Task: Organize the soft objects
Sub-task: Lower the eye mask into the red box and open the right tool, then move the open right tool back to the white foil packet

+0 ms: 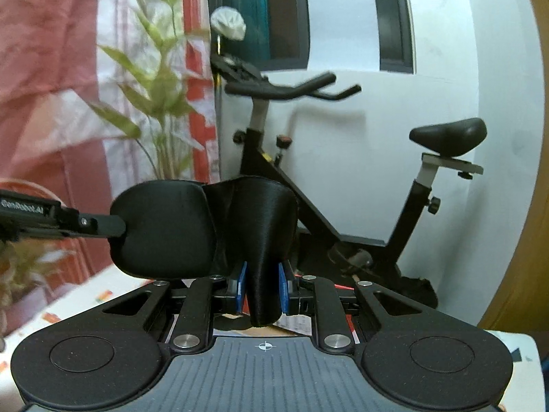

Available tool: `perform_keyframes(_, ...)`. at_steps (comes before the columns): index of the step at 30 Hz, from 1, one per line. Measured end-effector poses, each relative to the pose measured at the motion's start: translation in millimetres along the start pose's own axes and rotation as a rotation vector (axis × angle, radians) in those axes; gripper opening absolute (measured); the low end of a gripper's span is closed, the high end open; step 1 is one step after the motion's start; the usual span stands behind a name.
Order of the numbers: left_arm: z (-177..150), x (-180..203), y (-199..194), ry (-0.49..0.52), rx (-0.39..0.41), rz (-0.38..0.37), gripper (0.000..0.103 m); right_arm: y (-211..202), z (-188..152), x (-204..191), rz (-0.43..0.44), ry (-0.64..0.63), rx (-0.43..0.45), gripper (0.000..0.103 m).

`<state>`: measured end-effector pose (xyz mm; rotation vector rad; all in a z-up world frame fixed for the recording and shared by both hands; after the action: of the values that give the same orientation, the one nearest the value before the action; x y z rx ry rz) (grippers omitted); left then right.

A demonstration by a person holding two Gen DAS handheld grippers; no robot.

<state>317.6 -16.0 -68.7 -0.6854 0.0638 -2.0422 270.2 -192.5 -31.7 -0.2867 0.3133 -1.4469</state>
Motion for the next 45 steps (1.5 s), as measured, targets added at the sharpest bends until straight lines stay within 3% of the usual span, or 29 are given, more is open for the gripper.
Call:
perform_keyframes(12,-19,-47,84,-0.001,-0.211,0.113,0.012,92,-58,17,-0.035,0.015,-0.249,0.022)
perform_keyframes(20,-21,-46,94,0.112,-0.242,0.127,0.022,102,-70,20,-0.099,0.001,-0.296,0.045)
perform_keyframes(21,-22,-46,94,0.122,-0.243,0.133,0.024,101,-70,19,-0.107,-0.012,-0.298,0.055)
perform_keyframes(22,-22,-47,93,0.125,-0.243,0.136,0.027,98,-69,18,-0.114,-0.021,-0.295,0.066)
perform_keyframes(26,-18,-46,84,0.14,-0.222,0.157,0.037,88,-64,14,-0.123,-0.035,-0.263,0.077)
perform_keyframes(31,-12,-33,67,0.191,-0.186,0.169,0.059,61,-55,11,-0.108,0.0,-0.173,0.103)
perform_keyframes(32,-12,-31,62,0.203,-0.179,0.171,0.061,55,-54,9,-0.101,0.011,-0.154,0.103)
perform_keyframes(34,-11,-24,53,0.224,-0.172,0.178,0.079,43,-52,8,-0.098,0.031,-0.133,0.103)
perform_keyframes(37,-13,-16,36,0.252,-0.158,0.188,0.097,25,-53,5,-0.101,0.06,-0.096,0.103)
perform_keyframes(45,-32,-1,-11,0.3,-0.148,0.207,0.103,-25,-68,-7,-0.095,0.129,-0.004,0.103)
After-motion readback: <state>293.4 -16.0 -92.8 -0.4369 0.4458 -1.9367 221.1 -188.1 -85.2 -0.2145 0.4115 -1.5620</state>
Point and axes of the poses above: each gripper's, at about its wrist camera, not at the fingertips, and y roughly the way its jaws point, x to its right, z to its top, the point moved 1 cm from there along y, roughly the way its jaws point, and after that the axes turned 5 degrees about x, right-handed, at the moved point
